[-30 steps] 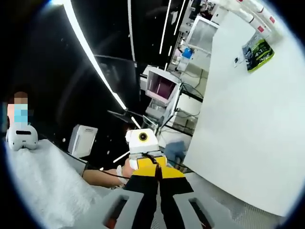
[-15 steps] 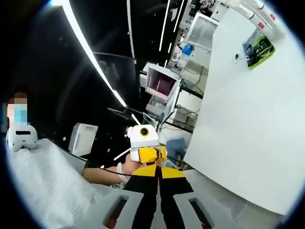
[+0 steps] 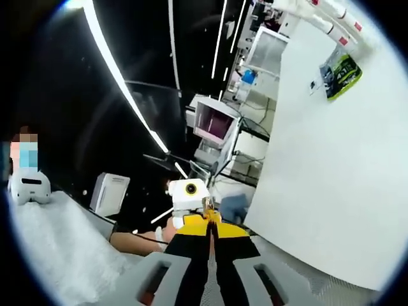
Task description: Arrange the skincare products in the storage area until every visible bottle or jar stands upright without overlapping.
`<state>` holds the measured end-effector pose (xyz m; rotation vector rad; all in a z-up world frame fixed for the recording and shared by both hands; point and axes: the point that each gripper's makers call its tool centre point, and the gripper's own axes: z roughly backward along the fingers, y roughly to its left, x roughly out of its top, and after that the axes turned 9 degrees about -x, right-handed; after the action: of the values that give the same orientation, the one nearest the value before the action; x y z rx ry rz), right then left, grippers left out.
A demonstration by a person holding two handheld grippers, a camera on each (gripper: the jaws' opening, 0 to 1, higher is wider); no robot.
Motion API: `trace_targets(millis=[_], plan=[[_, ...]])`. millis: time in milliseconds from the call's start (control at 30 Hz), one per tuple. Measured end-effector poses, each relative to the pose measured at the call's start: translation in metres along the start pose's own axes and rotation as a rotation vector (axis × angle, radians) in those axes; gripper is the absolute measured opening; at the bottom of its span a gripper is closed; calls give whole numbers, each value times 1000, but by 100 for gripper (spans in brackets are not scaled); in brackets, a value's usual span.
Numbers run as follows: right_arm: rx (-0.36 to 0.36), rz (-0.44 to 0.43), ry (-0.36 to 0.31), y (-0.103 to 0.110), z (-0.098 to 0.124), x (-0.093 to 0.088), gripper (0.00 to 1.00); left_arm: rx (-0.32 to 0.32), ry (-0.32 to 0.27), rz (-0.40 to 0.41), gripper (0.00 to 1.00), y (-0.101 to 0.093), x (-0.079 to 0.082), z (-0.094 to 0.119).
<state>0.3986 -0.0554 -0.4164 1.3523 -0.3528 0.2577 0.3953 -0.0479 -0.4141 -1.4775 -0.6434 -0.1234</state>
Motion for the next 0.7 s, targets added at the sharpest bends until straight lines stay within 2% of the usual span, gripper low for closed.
trace_targets(millis=[100,133,267,500,700], plan=[[-5,24,34,2,-4,-8,0,7,15,-3,0,1,-3,-1],[13,25,40,4,-2,-8,0,8,20,-2,0,2,-3,-2],[15,14,26,4,0,-5,0,-8,6,12,0,-1,-2,-3],[13,2,-12,3,2,3,0,-21,26,27,0,-4,-6,-5],[20,-2,-24,5,1,4,0,-16,15,5,0,-4,-3,-3]])
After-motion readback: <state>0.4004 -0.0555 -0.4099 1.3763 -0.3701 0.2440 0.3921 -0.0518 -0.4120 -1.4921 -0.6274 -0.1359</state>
